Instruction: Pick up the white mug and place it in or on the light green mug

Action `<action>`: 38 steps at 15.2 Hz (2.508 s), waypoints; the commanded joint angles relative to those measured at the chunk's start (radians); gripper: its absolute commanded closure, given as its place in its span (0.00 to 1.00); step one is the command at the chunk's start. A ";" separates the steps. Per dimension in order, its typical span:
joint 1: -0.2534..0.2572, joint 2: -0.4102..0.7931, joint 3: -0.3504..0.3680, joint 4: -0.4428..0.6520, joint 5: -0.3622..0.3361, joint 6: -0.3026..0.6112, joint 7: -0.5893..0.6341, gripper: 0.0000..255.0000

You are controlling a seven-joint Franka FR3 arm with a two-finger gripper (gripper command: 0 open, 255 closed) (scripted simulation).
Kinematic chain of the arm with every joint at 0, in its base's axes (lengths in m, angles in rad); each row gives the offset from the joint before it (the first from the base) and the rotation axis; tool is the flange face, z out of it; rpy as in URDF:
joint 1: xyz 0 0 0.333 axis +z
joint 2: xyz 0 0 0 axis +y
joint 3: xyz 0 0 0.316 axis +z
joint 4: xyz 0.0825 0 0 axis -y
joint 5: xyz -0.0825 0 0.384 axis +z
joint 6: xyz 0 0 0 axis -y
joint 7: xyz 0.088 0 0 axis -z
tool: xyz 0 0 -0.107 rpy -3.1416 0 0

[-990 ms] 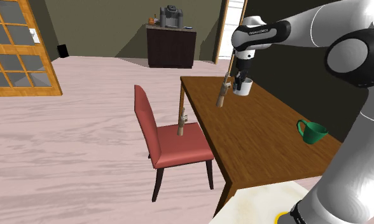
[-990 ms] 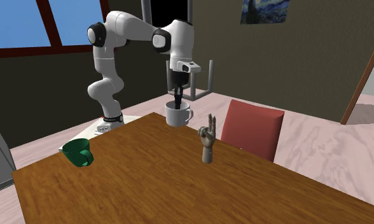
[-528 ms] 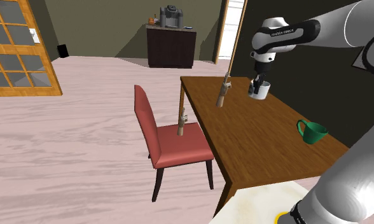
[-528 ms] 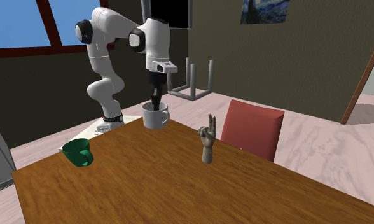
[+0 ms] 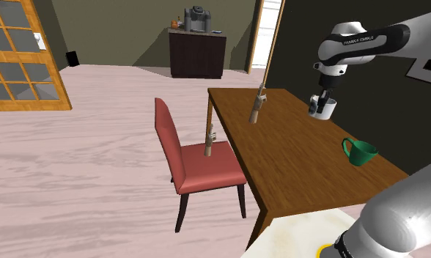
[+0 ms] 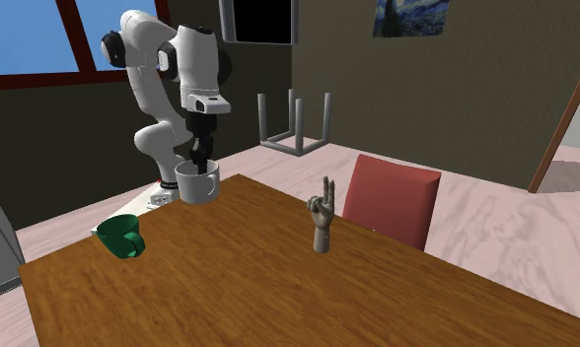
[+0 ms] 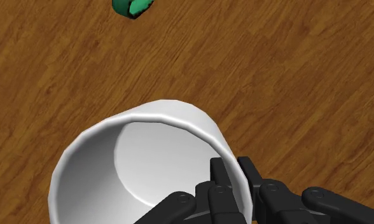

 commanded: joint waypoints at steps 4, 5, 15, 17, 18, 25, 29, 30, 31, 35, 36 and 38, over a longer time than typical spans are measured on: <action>-0.053 -0.097 -0.051 -0.083 -0.057 0.006 -0.077 1.00; -0.064 -0.114 -0.063 -0.094 -0.068 0.005 -0.095 1.00; -0.170 -0.223 -0.193 -0.142 -0.168 -0.005 -0.285 1.00; -0.171 -0.220 -0.199 -0.165 -0.171 0.022 -0.282 1.00; -0.172 -0.218 -0.202 -0.177 -0.173 0.036 -0.281 1.00; -0.174 -0.195 -0.228 -0.253 -0.183 0.133 -0.273 1.00; -0.174 -0.176 -0.244 -0.292 -0.188 0.191 -0.270 1.00; -0.173 -0.168 -0.250 -0.304 -0.189 0.211 -0.269 1.00; -0.173 -0.168 -0.250 -0.304 -0.189 0.211 -0.269 1.00; -0.173 -0.168 -0.250 -0.304 -0.189 0.211 -0.269 1.00; -0.174 -0.168 -0.250 -0.304 -0.189 0.211 -0.269 1.00; -0.174 -0.168 -0.249 -0.304 -0.189 0.211 -0.269 1.00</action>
